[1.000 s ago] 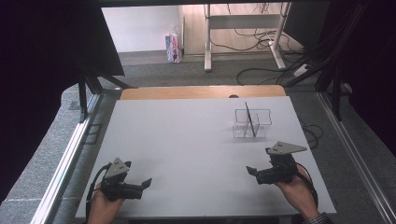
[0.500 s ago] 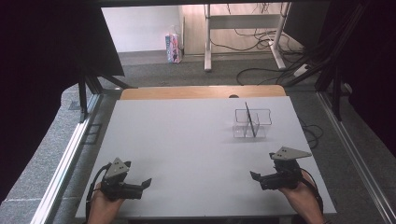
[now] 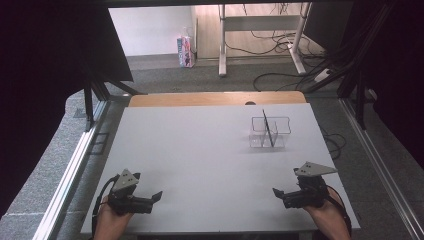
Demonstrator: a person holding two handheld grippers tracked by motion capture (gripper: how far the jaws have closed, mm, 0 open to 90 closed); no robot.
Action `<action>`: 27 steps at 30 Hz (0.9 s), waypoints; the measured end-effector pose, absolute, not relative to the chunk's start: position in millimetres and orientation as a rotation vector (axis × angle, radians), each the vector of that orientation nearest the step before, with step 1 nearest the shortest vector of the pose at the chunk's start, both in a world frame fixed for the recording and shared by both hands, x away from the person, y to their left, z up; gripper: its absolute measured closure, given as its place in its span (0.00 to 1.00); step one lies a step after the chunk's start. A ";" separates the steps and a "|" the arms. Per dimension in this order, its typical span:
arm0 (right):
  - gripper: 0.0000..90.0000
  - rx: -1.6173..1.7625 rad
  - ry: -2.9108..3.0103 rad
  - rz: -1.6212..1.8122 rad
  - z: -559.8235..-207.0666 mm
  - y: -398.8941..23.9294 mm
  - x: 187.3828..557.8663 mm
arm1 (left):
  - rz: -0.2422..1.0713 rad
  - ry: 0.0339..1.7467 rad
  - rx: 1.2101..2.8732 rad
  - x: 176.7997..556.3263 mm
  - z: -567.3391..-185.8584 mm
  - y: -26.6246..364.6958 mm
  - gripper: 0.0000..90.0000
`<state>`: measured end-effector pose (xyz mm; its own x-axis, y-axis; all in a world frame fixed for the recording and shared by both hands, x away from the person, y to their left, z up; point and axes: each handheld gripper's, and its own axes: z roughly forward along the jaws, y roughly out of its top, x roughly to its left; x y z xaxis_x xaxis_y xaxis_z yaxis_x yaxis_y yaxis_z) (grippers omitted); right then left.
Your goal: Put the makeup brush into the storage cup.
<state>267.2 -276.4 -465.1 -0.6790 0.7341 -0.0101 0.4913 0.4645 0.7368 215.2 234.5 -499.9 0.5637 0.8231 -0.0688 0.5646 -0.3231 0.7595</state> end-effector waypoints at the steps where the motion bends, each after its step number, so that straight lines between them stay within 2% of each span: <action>1: 0.00 1.040 2.392 1.041 -465.2 -277.1 266.6 | 0.427 1.111 2.027 215.1 -500.0 234.5 0.00; 27: 0.00 1.109 2.420 0.969 -476.0 -291.0 260.6 | 0.426 1.110 2.034 215.3 -500.4 233.9 0.00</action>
<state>260.6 -291.0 -476.0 -0.6537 0.7567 0.0021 0.5489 0.4723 0.6896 215.3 233.9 -500.4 0.5656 0.8220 -0.0666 0.5664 -0.3285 0.7558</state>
